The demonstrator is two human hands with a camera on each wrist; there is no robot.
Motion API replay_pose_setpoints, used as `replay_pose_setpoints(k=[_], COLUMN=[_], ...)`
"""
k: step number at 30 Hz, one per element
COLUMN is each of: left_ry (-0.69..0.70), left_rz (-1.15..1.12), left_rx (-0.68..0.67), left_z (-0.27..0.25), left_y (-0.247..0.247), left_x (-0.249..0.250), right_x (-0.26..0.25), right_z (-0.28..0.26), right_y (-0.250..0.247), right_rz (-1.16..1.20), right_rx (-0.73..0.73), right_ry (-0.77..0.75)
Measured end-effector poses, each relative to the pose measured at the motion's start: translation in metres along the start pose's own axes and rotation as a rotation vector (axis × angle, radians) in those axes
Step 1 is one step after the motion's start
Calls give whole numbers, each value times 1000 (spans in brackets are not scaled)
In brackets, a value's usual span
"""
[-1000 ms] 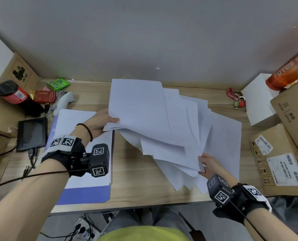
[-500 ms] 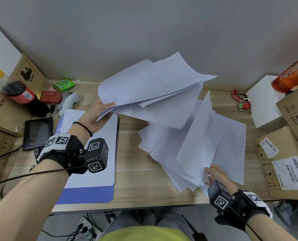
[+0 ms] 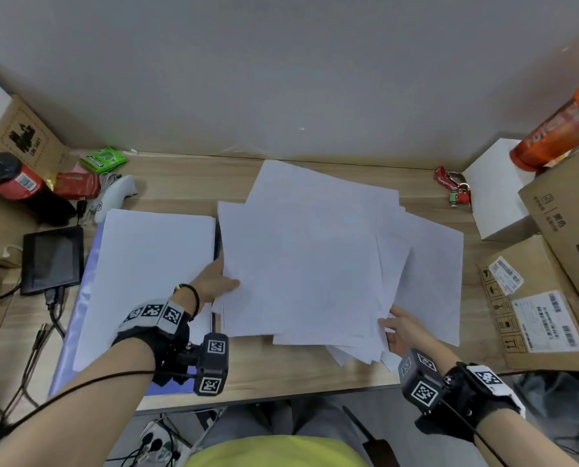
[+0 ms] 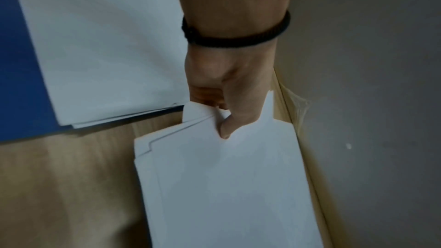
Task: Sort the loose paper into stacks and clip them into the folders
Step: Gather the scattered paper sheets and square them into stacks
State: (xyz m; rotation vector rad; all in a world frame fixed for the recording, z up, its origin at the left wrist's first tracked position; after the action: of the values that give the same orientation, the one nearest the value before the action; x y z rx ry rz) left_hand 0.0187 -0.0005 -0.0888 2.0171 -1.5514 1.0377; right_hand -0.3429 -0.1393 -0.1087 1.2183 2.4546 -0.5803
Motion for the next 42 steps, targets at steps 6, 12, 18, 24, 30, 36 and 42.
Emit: replay_pose_setpoints(k=[6,12,18,24,30,36,42], left_ry=[42,61,63,55,44,110,238], left_rz=[92,108,302,281,-130,-41,-145], left_rx=[-87,-149,114,122,83,242,289], left_z=[-3,-7,8,11,16,29,25], left_y=[16,32,-1,0,8,-1,-17], left_x=[-14,-10,-11,-3,-3,1,34], right_x=[10,-4,-13,-21,-18,-14,-18], right_z=[8,6,8,4,5,0,2], right_y=[6,17,12,5,-3,-6,-13], right_rz=[112,-72,-158,-184,-262,-269,-334], right_rx=[2,59,93,78,-13,-121,-95], right_ry=[67,-127,-185,-201,-173,-150,-136])
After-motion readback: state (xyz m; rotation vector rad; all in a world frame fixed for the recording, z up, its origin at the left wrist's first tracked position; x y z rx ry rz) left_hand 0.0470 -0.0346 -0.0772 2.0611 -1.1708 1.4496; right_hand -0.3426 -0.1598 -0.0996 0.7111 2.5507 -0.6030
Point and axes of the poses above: each hand's wrist, its own z-axis towards the middle knuckle, its own y-axis out of the palm, x = y × z, the point moved 8 cm from there along z, towards the middle knuckle, and after that the axes turned 5 degrees about -z, right-handed, at the moved point
